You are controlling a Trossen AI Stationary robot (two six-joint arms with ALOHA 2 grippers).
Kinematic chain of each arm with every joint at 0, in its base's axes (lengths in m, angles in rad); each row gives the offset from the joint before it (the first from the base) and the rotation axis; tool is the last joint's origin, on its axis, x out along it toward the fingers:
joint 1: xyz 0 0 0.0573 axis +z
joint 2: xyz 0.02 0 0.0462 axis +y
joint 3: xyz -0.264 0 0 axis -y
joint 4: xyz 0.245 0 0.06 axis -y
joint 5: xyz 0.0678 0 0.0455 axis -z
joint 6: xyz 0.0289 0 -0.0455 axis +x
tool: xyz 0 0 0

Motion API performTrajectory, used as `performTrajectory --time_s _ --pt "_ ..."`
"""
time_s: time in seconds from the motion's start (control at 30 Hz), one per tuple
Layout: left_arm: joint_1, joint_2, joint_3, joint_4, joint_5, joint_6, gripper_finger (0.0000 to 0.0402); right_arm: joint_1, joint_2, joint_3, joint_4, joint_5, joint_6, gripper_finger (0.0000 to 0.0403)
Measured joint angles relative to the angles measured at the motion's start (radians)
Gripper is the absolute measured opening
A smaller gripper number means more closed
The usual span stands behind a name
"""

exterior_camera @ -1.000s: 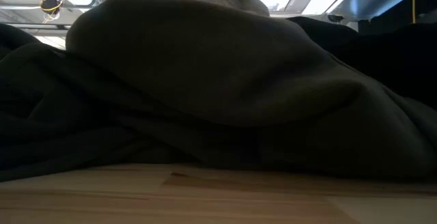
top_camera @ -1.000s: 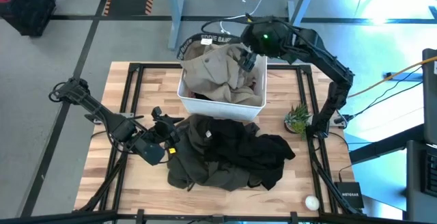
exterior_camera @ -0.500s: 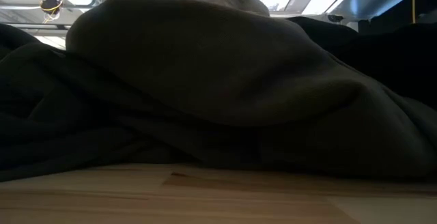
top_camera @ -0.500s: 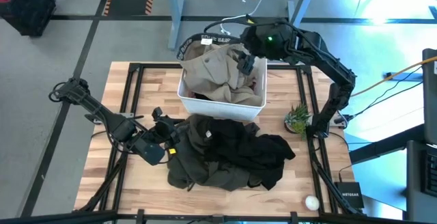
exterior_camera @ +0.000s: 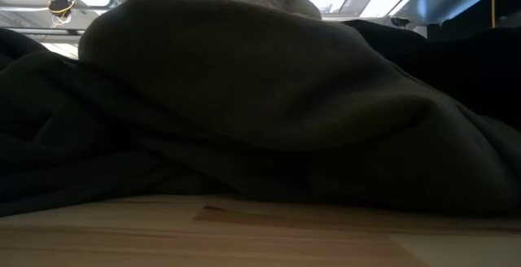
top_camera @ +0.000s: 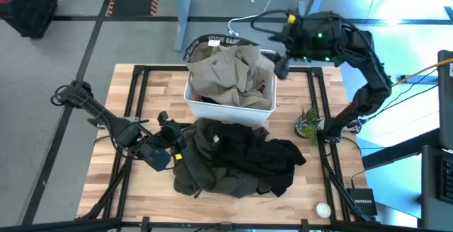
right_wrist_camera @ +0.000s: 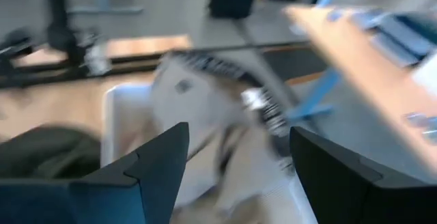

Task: Sort clothes
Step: Put the brown shorts into the white laundry bin, then put the black shirt into the white laundry laundry bin

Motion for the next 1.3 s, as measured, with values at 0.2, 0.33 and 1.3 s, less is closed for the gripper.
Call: performTrajectory --time_s 0.2,0.33,1.3 --pt "0.007 0.0 0.0 0.001 -0.003 0.03 0.0172 0.0 0.001 -0.048 -0.105 -0.085 0.02 0.0269" --pt "0.035 0.0 0.0 0.004 -0.009 0.063 0.0172 -0.001 0.002 -0.163 -0.034 -0.046 0.026 0.0269" --pt "0.134 -0.001 0.0 0.003 0.023 0.161 0.0172 -0.083 0.07 -0.629 0.628 0.041 0.002 0.0269"
